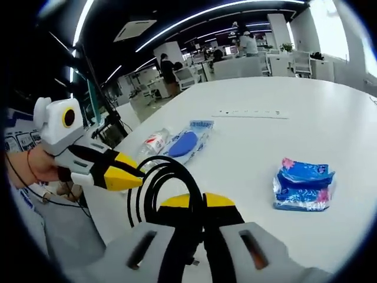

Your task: Arrange the tabletop items into an orderly group along one side of the table until the central work area is clear of visible clutter.

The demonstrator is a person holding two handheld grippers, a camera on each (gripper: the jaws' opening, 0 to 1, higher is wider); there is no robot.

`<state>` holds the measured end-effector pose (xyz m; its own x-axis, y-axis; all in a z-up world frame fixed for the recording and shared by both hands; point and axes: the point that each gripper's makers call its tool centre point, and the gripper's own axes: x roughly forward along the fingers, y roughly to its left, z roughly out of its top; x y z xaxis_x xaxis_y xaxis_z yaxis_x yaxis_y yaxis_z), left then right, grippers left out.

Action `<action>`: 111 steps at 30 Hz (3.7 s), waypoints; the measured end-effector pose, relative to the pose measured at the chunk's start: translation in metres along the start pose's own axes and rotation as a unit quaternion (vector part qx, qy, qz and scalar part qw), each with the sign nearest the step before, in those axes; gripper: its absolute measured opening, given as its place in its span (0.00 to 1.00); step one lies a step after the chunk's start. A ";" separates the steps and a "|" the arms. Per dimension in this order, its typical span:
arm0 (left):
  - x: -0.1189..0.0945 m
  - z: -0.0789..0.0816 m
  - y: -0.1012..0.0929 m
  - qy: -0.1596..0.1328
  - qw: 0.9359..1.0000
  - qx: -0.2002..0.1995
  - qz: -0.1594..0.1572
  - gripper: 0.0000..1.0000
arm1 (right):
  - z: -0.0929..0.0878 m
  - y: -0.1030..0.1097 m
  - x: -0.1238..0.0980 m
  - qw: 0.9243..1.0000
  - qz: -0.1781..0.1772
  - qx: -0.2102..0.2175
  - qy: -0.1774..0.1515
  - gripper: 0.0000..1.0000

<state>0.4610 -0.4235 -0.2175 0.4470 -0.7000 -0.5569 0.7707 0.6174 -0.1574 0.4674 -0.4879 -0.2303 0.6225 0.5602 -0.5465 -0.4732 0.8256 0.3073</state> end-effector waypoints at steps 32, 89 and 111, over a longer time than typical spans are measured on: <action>0.089 0.001 -0.053 0.053 0.996 0.007 -0.067 0.04 | -0.042 -0.085 -0.038 0.996 -0.065 0.050 0.038 0.03; 0.145 -0.044 -0.024 0.107 0.988 -0.076 -0.081 0.04 | -0.084 -0.124 0.012 0.988 -0.089 0.065 0.108 0.07; 0.137 -0.039 -0.019 0.097 0.990 -0.066 -0.078 0.11 | -0.080 -0.125 0.008 0.989 -0.095 0.061 0.099 0.23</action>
<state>0.4900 -0.5173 -0.3225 0.2218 -0.7165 -0.6614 0.7521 0.5574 -0.3517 0.4819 -0.5915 -0.3352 0.5524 0.3792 -0.7423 -0.2725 0.9237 0.2692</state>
